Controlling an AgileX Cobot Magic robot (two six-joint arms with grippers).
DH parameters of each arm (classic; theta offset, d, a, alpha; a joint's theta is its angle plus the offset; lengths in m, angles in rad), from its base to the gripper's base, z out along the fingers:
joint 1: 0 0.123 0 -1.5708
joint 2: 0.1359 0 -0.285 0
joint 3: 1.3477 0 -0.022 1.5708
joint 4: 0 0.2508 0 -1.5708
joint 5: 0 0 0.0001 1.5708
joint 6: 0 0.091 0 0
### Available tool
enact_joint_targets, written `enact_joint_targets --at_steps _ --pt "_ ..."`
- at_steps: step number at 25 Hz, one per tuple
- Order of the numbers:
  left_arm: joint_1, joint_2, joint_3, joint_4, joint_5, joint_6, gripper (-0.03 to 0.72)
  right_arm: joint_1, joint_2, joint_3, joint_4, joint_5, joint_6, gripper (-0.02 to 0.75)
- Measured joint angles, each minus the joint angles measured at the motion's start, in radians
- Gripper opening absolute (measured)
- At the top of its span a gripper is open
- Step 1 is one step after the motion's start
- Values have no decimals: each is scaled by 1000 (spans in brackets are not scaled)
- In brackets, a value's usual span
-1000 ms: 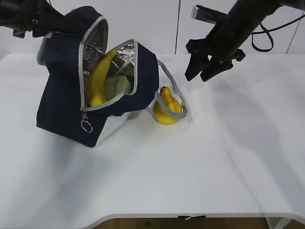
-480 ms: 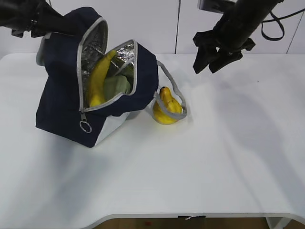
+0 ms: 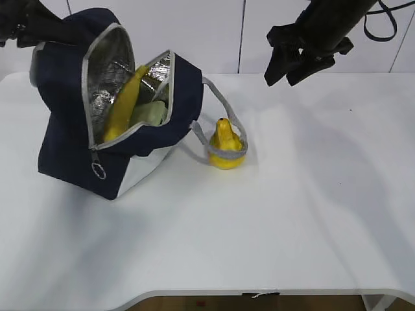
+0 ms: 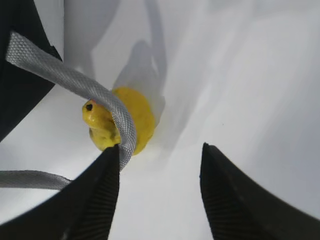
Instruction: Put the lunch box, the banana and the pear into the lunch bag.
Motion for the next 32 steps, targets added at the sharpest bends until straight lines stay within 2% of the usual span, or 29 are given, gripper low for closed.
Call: enact_joint_targets --at_steps 4,12,18,32 --pt "28 -13 0 21 0 2 -8 0 0 0 48 0 -39 417" --pt "34 -16 0 41 0 2 -8 0 0 0 167 0 -158 417" --pt "38 -18 0 42 -2 2 -8 0 -2 0 201 0 -174 417" --pt "120 -24 0 -30 -6 6 -8 0 -2 0 257 0 -209 414"
